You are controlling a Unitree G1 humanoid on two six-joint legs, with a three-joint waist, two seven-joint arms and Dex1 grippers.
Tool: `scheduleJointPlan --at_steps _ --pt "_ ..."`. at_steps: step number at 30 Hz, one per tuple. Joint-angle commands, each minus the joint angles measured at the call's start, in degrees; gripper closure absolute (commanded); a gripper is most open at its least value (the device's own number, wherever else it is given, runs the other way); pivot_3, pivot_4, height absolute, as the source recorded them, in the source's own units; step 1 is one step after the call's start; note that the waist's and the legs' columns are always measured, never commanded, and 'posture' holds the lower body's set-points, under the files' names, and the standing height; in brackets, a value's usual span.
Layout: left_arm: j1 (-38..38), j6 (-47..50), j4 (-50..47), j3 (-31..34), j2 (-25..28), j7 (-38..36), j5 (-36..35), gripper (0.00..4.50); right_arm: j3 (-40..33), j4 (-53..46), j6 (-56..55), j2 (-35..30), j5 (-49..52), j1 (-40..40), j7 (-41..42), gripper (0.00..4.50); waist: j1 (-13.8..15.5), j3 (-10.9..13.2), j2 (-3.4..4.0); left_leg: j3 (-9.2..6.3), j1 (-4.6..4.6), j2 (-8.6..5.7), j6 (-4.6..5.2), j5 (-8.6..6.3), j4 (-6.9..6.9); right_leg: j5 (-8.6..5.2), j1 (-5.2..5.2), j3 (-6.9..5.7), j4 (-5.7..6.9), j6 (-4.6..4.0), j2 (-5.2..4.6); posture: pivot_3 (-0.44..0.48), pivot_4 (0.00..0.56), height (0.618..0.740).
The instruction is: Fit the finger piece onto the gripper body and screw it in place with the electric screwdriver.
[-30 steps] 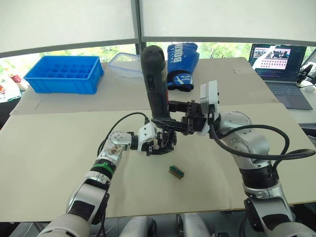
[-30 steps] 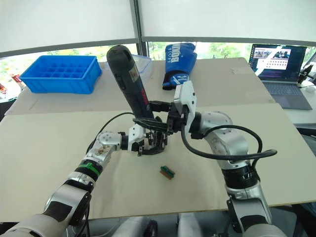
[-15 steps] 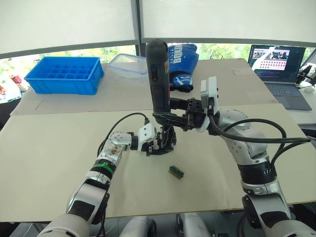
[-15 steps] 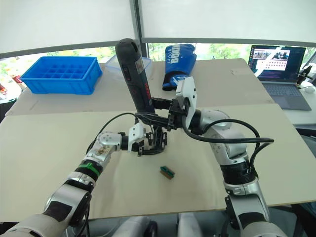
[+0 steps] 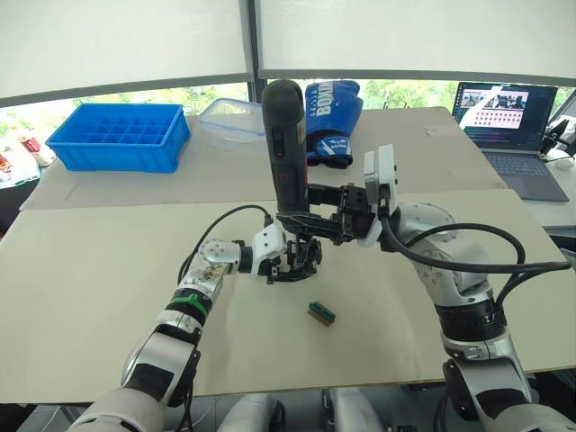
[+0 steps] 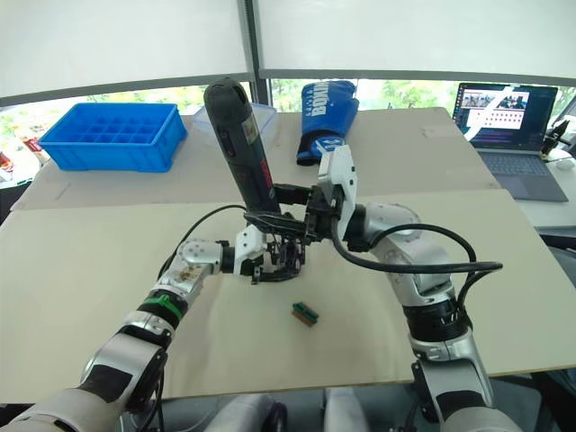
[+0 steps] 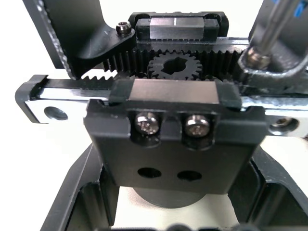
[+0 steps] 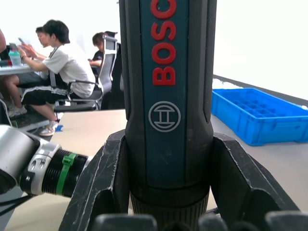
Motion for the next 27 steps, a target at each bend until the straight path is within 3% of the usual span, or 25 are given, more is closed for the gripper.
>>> scheduleJointPlan --at_steps 1,13,27 --pt "-2.7 -1.3 -0.2 1.8 0.8 1.7 0.1 2.12 2.7 2.8 -0.8 -0.8 -4.3 1.7 -0.3 2.59 0.0 0.0 0.00 0.00 0.00 0.00 0.00 0.00 0.00 0.00 0.00 -0.01 0.00 0.00 0.00 0.000 0.150 0.740" --pt "-3.0 -1.6 0.4 2.0 0.9 1.8 0.2 2.12 3.4 8.8 -4.1 -1.8 -7.0 1.5 -0.7 2.59 0.1 0.0 -0.02 0.00 0.11 0.00 0.00 0.00 0.00 0.00 0.12 -0.01 -0.05 0.00 0.01 0.000 0.150 0.740" --pt "-3.0 -2.0 0.7 1.9 1.0 1.6 0.3 2.12 0.4 7.5 3.5 -2.8 -2.0 1.2 -2.2 2.59 0.1 0.0 -0.05 0.00 0.30 0.02 0.01 -0.01 -0.06 -0.01 0.27 0.01 -0.11 0.01 0.00 0.000 0.150 0.740"
